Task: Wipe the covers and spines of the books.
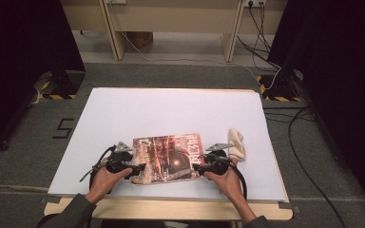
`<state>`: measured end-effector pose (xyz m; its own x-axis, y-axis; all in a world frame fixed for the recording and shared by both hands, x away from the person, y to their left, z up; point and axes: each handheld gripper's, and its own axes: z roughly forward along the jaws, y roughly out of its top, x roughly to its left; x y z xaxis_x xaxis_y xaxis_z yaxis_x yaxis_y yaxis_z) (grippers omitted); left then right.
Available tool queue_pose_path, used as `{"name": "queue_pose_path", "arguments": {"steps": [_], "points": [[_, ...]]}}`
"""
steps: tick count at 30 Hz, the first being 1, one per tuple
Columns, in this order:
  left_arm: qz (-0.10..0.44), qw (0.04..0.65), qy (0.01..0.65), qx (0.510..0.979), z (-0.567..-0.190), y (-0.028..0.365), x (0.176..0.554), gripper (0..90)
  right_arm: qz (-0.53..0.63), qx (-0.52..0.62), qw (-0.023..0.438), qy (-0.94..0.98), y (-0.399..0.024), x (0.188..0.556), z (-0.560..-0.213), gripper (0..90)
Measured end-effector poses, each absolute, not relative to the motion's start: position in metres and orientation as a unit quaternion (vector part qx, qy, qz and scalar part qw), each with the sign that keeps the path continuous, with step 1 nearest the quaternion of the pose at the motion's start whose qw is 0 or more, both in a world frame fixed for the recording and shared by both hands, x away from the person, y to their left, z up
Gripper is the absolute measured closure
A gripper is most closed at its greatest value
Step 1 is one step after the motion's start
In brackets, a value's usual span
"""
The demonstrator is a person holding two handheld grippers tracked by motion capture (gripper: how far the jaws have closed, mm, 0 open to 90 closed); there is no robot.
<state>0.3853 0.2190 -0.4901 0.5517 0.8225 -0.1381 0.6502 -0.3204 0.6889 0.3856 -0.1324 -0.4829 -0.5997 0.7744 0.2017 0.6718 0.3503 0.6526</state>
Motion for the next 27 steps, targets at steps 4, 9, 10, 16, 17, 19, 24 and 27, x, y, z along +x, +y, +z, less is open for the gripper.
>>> {"name": "queue_pose_path", "arguments": {"steps": [4, 9, 10, 16, 17, 19, 24, 27], "points": [[0.12, 0.357, 0.456, 0.806, -0.489, 0.217, 0.395, 27.8, 0.364, 0.435, 0.067, 0.821, -0.134, 0.373, -0.483, 40.2], [0.125, 0.356, 0.457, 0.805, -0.49, 0.212, 0.411, 27.2, 0.37, 0.427, 0.061, 0.823, -0.134, 0.357, -0.484, 40.3], [0.124, 0.356, 0.457, 0.806, -0.489, 0.211, 0.415, 27.0, 0.37, 0.429, 0.057, 0.822, -0.133, 0.353, -0.484, 40.4], [0.132, 0.36, 0.457, 0.802, -0.49, 0.205, 0.432, 26.6, 0.371, 0.417, 0.056, 0.828, -0.131, 0.343, -0.484, 42.1], [0.133, 0.361, 0.458, 0.801, -0.491, 0.204, 0.434, 26.2, 0.369, 0.415, 0.06, 0.83, -0.131, 0.343, -0.484, 44.0], [0.133, 0.362, 0.457, 0.801, -0.491, 0.204, 0.434, 26.1, 0.362, 0.406, 0.069, 0.836, -0.131, 0.344, -0.483, 46.9], [0.137, 0.371, 0.457, 0.797, -0.492, 0.212, 0.42, 25.0, 0.378, 0.407, 0.075, 0.828, -0.137, 0.359, -0.479, 46.2], [0.132, 0.372, 0.443, 0.805, -0.492, 0.218, 0.405, 21.7, 0.392, 0.399, 0.086, 0.825, -0.14, 0.373, -0.473, 45.9]]}}
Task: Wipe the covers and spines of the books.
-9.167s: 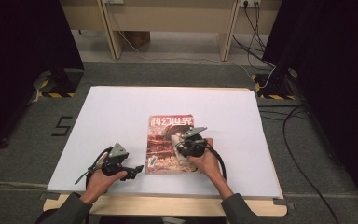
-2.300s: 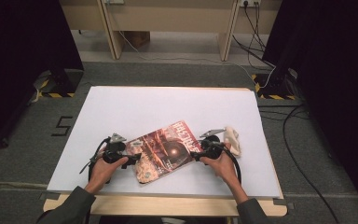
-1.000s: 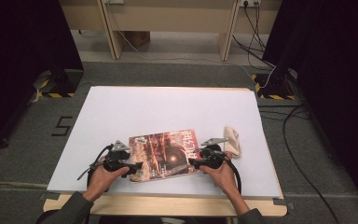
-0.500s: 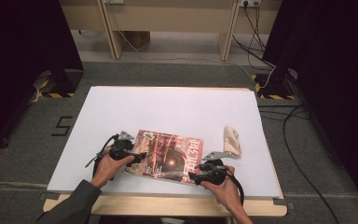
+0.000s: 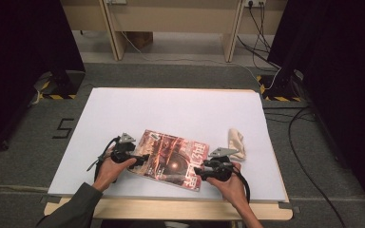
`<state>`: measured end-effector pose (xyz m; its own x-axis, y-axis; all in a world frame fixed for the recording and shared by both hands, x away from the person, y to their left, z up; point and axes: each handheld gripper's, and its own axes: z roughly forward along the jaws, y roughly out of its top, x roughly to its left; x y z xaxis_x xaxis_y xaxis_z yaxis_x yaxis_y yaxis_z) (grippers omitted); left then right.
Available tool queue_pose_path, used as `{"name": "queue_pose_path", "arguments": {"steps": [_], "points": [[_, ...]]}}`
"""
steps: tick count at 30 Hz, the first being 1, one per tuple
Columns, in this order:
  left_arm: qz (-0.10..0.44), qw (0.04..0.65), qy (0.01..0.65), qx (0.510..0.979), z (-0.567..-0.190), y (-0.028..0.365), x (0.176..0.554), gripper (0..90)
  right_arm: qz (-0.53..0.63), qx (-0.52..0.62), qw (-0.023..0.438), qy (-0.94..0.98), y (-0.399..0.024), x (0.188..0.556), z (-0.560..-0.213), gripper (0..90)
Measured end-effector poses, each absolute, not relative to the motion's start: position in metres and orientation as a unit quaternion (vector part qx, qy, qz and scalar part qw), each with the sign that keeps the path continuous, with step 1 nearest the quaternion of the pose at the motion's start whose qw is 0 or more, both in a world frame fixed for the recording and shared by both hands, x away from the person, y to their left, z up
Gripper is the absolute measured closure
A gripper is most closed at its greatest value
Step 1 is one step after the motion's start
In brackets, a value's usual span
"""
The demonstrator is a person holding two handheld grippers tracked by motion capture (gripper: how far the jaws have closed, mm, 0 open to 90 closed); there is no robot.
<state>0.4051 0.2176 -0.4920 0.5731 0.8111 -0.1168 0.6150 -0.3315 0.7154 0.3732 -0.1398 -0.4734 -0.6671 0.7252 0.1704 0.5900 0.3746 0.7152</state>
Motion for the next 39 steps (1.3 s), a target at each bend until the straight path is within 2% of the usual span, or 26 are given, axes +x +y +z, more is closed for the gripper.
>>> {"name": "queue_pose_path", "arguments": {"steps": [4, 12, 21, 24, 29, 39], "points": [[0.133, 0.372, 0.432, 0.811, -0.493, 0.226, 0.383, 17.1, 0.388, 0.396, 0.1, 0.826, -0.137, 0.398, -0.468, 44.0], [0.146, 0.359, 0.402, 0.829, -0.495, 0.234, 0.353, 15.4, 0.376, 0.387, 0.111, 0.834, -0.119, 0.444, -0.469, 40.3], [0.157, 0.349, 0.408, 0.829, -0.497, 0.236, 0.357, 14.1, 0.36, 0.385, 0.089, 0.845, -0.108, 0.473, -0.482, 38.4], [0.159, 0.343, 0.411, 0.83, -0.496, 0.234, 0.359, 12.9, 0.368, 0.394, 0.072, 0.839, -0.111, 0.477, -0.485, 38.7], [0.167, 0.34, 0.429, 0.82, -0.494, 0.234, 0.37, 10.7, 0.364, 0.397, 0.073, 0.839, -0.115, 0.473, -0.484, 38.0], [0.19, 0.327, 0.458, 0.804, -0.489, 0.233, 0.408, 13.6, 0.34, 0.398, 0.071, 0.849, -0.131, 0.438, -0.48, 38.1]]}}
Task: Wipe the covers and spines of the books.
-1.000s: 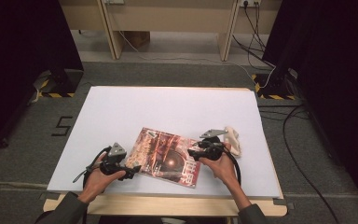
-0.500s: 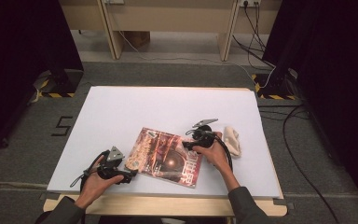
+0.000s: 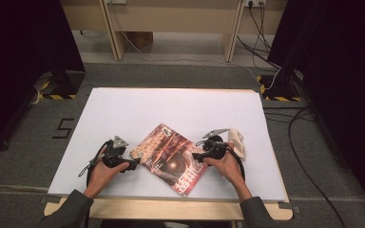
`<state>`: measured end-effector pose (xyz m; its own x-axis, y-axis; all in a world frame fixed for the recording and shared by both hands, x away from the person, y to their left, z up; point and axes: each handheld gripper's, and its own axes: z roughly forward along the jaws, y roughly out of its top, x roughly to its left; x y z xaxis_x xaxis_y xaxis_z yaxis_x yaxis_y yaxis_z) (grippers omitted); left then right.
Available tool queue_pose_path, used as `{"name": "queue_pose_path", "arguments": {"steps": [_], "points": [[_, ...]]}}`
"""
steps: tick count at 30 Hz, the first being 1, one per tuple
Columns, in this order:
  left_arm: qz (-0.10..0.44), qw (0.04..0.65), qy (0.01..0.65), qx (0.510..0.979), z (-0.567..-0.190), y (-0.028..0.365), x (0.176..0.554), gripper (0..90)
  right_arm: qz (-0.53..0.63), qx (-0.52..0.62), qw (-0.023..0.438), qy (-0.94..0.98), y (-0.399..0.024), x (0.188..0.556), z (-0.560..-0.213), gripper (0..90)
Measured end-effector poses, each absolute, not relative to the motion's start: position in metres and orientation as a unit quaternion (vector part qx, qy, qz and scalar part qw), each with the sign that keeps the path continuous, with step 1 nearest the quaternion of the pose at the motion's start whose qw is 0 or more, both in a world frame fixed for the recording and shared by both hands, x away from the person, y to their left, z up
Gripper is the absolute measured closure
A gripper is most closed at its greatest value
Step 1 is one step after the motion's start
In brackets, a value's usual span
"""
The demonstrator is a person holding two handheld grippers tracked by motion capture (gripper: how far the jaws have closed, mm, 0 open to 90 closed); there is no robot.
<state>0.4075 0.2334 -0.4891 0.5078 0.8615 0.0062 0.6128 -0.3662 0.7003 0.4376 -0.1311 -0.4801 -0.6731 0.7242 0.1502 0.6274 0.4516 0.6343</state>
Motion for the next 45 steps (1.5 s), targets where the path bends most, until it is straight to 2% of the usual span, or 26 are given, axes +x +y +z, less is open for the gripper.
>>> {"name": "queue_pose_path", "arguments": {"steps": [9, 14, 17, 23, 30, 38, 40, 45], "points": [[0.191, 0.322, 0.48, 0.794, -0.488, 0.229, 0.44, 15.0, 0.336, 0.387, 0.068, 0.856, -0.135, 0.399, -0.479, 37.8], [0.178, 0.334, 0.488, 0.786, -0.49, 0.231, 0.444, 16.5, 0.339, 0.384, 0.065, 0.857, -0.137, 0.387, -0.479, 40.6], [0.178, 0.34, 0.484, 0.786, -0.489, 0.232, 0.436, 20.3, 0.356, 0.398, 0.06, 0.843, -0.14, 0.391, -0.478, 43.2], [0.145, 0.375, 0.469, 0.787, -0.486, 0.229, 0.404, 21.1, 0.389, 0.41, 0.06, 0.823, -0.14, 0.407, -0.475, 44.3], [0.113, 0.397, 0.432, 0.802, -0.487, 0.206, 0.368, 24.8, 0.384, 0.409, 0.067, 0.825, -0.128, 0.426, -0.48, 46.7], [0.103, 0.395, 0.434, 0.803, -0.493, 0.191, 0.373, 26.8, 0.375, 0.422, 0.059, 0.823, -0.115, 0.441, -0.484, 47.0], [0.096, 0.398, 0.436, 0.802, -0.492, 0.189, 0.376, 27.6, 0.384, 0.428, 0.046, 0.817, -0.114, 0.442, -0.485, 45.2], [0.094, 0.394, 0.438, 0.803, -0.492, 0.185, 0.384, 25.6, 0.379, 0.438, 0.049, 0.814, -0.113, 0.438, -0.484, 44.3]]}}
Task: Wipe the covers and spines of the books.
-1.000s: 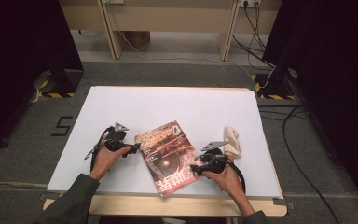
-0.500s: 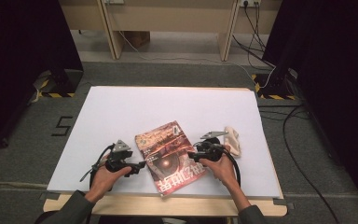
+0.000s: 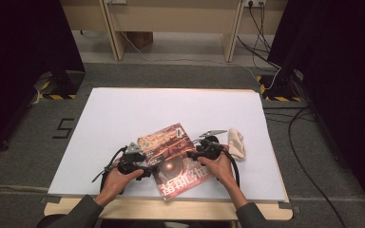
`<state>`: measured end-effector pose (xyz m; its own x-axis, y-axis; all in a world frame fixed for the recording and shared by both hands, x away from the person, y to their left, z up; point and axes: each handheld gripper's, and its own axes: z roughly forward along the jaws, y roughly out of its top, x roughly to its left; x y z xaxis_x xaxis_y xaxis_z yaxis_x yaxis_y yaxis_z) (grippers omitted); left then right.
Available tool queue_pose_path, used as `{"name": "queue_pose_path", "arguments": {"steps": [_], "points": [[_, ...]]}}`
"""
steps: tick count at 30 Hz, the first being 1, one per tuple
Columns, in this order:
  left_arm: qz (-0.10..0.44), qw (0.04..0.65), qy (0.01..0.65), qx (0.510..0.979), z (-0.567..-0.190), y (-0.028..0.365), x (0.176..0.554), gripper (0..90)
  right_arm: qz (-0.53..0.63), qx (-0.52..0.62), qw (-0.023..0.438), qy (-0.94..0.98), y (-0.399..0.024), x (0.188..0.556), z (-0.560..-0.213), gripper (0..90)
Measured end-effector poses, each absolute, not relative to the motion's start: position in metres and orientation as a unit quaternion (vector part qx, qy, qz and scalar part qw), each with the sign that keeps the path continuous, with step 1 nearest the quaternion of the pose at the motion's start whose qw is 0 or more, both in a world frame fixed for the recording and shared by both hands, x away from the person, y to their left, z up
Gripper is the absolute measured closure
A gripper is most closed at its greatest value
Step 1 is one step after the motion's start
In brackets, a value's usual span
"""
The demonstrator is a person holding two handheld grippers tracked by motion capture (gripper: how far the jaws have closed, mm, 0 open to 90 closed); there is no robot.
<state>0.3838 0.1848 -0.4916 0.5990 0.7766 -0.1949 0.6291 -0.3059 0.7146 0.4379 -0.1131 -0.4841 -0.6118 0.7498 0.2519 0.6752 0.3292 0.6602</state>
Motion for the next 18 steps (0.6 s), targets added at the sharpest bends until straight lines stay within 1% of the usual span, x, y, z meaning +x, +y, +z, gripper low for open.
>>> {"name": "queue_pose_path", "arguments": {"steps": [4, 12, 15, 18], "points": [[0.086, 0.396, 0.441, 0.801, -0.491, 0.188, 0.39, 25.3, 0.38, 0.444, 0.051, 0.81, -0.113, 0.428, -0.485, 43.7], [0.078, 0.399, 0.441, 0.8, -0.491, 0.195, 0.408, 25.6, 0.384, 0.439, 0.039, 0.812, -0.111, 0.4, -0.485, 42.3], [0.081, 0.4, 0.438, 0.801, -0.491, 0.196, 0.409, 26.7, 0.378, 0.43, 0.045, 0.818, -0.109, 0.394, -0.484, 45.9], [0.084, 0.4, 0.437, 0.801, -0.492, 0.197, 0.404, 27.3, 0.395, 0.44, 0.041, 0.805, -0.112, 0.399, -0.483, 47.9]]}}
